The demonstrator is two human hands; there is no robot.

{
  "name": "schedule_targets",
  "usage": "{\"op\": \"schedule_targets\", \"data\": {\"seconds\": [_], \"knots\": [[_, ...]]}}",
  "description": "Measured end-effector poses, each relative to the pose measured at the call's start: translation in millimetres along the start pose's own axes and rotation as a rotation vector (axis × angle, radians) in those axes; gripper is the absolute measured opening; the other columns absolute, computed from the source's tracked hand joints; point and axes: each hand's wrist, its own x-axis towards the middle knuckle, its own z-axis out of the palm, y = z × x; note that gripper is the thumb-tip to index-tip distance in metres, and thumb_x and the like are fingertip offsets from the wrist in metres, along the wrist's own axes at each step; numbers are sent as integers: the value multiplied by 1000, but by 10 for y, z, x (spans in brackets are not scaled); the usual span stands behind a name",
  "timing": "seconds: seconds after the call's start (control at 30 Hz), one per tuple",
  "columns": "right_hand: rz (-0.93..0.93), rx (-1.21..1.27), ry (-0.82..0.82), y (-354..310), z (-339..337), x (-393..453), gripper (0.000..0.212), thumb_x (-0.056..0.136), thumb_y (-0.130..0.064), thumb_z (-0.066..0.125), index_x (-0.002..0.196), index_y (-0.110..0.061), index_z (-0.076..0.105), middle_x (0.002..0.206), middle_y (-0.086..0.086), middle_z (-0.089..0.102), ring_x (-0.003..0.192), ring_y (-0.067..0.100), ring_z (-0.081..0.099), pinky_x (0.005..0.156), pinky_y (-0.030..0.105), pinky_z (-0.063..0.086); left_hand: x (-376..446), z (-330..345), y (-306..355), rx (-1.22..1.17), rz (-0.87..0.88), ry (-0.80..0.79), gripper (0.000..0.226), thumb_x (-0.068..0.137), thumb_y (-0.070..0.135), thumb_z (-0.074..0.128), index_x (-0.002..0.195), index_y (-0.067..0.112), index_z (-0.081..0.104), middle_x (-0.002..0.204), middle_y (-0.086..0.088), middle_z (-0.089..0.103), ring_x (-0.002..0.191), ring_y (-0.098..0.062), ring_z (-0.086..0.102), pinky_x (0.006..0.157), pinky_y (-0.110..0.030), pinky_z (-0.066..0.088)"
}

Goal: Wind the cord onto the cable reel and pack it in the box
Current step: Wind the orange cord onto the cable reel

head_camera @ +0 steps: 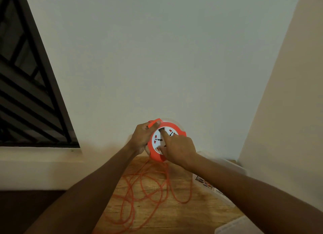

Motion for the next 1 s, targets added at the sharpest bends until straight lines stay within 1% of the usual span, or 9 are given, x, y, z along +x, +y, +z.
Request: {"op": "schedule_targets", "data": {"seconds": [0.1,0.2,0.3,0.37,0.43,0.57,0.67,0.77,1.0], "knots": [[113,228,-27,-22,54,-33,72,93,-47,52,153,-28,17,135,7,57,112,29,61,86,42,53,0,-37,-29,1,5,9,28,96,43,64,111,21,73,100,-5,81,88,-32,78,73,-42,65],[36,134,-6,26,46,-61,74,92,-47,54,154,-30,17,137,7,56,113,29,60,86,41,53,14,-91,-61,-10,-21,9,32,98,42,61,115,18,71,104,-8,80,91,-35,78,75,-44,65],[-187,-111,94,124,-24,-38,63,92,-42,58,147,-24,35,130,11,61,105,33,64,78,42,55,34,-139,-72,-10,-34,7,38,98,44,60,121,15,69,108,-11,79,92,-36,77,80,-49,65],[-421,-235,64,202,-74,-28,56,81,-28,74,133,-20,54,127,17,59,96,36,66,68,44,57,39,-176,-66,22,-37,-5,37,99,44,59,119,16,69,106,-10,79,91,-35,77,78,-46,65],[-589,-298,-8,295,-94,0,51,79,-17,77,126,-21,60,136,21,49,103,39,62,66,46,58,35,-206,-54,43,-50,-19,32,99,43,58,114,18,70,103,-9,80,88,-33,78,72,-41,66],[-709,-387,-53,361,-115,46,51,85,-19,71,132,-30,53,150,18,34,114,39,55,66,44,57,10,-212,-66,90,-73,-63,31,98,41,61,112,16,70,100,-10,80,81,-29,79,66,-36,65],[-727,-482,-86,310,-100,45,56,86,-24,71,136,-34,47,152,14,30,114,35,56,64,40,55,-3,-213,-139,114,-87,-66,35,98,42,61,116,14,70,104,-12,79,86,-33,78,71,-40,65],[-843,-541,-116,255,-129,55,58,86,-20,71,138,-30,46,154,11,29,117,38,54,67,44,59,-3,-225,-192,125,-111,-111,36,99,42,59,120,14,68,108,-12,78,91,-35,77,76,-43,65],[-1013,-768,-230,126,-275,83,51,88,-18,70,134,-30,53,156,2,29,116,36,56,76,44,59,-38,-204,-89,186,-140,-172,29,99,41,59,110,16,69,94,-5,80,75,-23,78,62,-30,63]]}}
